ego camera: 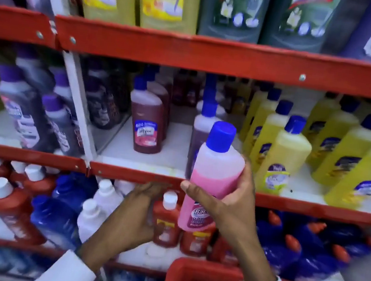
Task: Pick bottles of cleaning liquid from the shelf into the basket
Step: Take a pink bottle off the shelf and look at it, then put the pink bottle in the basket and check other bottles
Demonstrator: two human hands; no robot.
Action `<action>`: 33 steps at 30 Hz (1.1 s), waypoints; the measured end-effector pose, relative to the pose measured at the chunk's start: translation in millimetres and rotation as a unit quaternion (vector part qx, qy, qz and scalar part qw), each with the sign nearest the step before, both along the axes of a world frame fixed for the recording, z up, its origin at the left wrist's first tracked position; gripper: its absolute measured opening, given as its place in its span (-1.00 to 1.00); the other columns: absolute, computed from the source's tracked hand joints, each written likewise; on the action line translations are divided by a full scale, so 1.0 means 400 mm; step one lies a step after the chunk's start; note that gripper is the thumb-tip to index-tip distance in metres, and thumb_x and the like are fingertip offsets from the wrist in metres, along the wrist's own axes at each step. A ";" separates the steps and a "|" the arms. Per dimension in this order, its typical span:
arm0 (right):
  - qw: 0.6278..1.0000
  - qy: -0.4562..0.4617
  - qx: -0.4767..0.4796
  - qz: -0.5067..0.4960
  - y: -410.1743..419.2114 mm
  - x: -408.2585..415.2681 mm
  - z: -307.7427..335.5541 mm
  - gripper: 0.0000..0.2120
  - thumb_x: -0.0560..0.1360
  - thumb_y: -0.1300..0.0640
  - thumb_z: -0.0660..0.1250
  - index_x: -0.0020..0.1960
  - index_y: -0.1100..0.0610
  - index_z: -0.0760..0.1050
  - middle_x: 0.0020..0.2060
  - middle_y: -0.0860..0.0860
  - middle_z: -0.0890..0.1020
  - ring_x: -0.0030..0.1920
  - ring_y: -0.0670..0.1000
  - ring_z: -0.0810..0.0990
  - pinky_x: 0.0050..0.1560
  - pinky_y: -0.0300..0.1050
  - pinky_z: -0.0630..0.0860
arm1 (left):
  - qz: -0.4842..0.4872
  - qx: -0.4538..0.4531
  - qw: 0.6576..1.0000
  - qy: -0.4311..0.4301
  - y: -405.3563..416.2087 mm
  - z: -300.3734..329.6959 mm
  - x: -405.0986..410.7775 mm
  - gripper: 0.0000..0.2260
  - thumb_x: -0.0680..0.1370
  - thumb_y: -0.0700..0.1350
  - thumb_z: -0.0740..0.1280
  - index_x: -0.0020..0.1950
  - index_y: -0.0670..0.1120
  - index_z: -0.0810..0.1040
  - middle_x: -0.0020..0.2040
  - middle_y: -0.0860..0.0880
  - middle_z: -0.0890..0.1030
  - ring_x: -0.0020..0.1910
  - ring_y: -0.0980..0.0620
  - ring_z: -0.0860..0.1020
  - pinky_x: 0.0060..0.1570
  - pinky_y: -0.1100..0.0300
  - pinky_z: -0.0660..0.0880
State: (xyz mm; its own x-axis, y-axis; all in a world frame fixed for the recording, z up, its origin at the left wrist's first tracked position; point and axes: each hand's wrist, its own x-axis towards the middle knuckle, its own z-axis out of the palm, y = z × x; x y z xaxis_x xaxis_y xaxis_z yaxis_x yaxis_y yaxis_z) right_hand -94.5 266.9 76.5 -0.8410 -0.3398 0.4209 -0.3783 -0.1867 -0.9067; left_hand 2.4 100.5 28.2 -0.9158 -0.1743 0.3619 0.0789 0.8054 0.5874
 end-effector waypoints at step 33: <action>0.899 -0.132 0.405 0.098 0.288 -0.059 -0.852 -0.57 0.20 -0.05 0.50 0.05 0.05 0.65 -0.08 0.03 0.77 -0.08 -0.06 0.71 0.03 -0.12 0.61 | 0.218 0.250 0.891 -0.308 0.409 -0.759 -0.106 -0.77 0.42 -0.21 0.34 0.05 -0.18 0.63 0.01 -0.26 0.69 0.07 -0.21 0.63 0.10 -0.04 0.54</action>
State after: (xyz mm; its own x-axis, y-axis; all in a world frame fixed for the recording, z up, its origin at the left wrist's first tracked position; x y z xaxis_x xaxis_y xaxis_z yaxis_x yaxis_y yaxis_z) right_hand -118.0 382.1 -264.1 -0.7654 -0.5984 -0.2369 -0.1628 0.5361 -0.8283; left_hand -40.2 264.1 -275.6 -0.7190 -0.5612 -0.4101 -0.6402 0.3050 0.7051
